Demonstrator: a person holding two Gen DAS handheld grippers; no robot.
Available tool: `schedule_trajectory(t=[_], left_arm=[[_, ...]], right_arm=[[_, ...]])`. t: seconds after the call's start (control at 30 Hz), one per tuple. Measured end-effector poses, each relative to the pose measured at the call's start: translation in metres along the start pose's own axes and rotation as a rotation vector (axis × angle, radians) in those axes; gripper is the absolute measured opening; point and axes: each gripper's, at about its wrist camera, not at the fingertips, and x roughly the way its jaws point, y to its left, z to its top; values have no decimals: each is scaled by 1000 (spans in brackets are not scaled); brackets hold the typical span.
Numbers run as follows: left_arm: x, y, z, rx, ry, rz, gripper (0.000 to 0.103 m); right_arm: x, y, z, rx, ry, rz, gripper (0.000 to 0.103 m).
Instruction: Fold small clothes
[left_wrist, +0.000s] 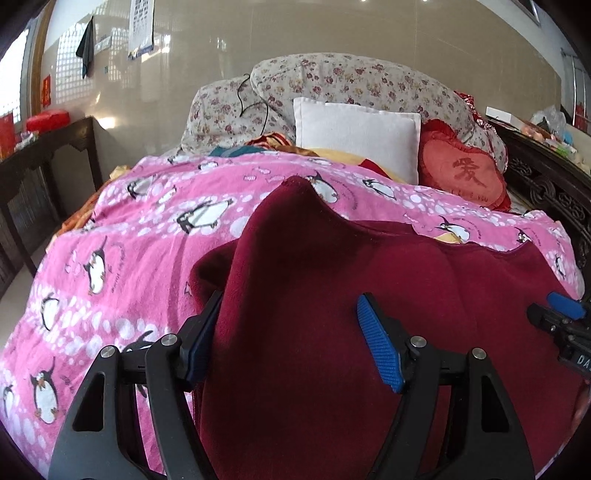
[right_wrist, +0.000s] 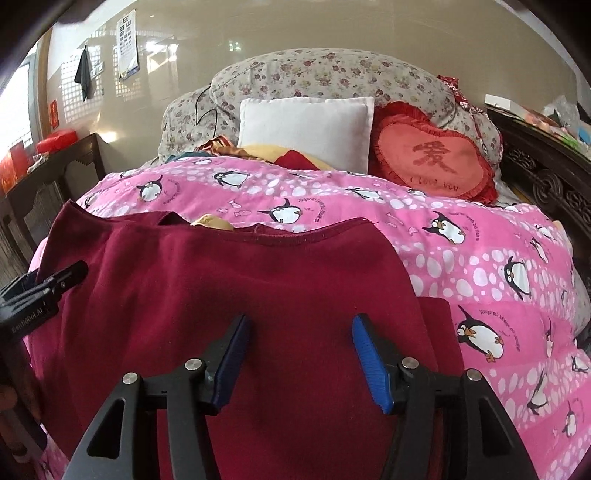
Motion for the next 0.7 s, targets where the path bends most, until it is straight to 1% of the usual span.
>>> schedule_trajectory(t=[0.07, 0.13, 0.2, 0.27, 0.33, 0.43, 0.53, 0.63, 0.7], left_arm=[[-7, -1, 1, -5, -13, 4, 72], [-17, -2, 1, -39, -9, -23, 72], [-26, -1, 2, -62, 0, -33, 72], [-38, 0, 0, -68, 2, -20, 72], [-50, 4, -8, -70, 4, 9, 72], [-64, 7, -23, -50, 13, 23, 72], [-71, 13, -37, -61, 52, 2, 72], [-79, 21, -53, -95, 69, -7, 72], [-82, 24, -60, -109, 75, -6, 72]], right_arm=[[-7, 4, 2, 8, -3, 18, 56], [-14, 13, 4, -5, -9, 50, 57], [-18, 24, 3, -22, -6, 68, 57], [-18, 34, 1, -36, 5, 78, 57], [-16, 43, -2, -45, 28, 94, 57], [-20, 53, -4, -51, 44, 103, 57], [-32, 62, -4, -74, 53, 109, 57], [-40, 64, -11, -74, 61, 85, 58], [-34, 66, -22, -69, 95, 86, 59]])
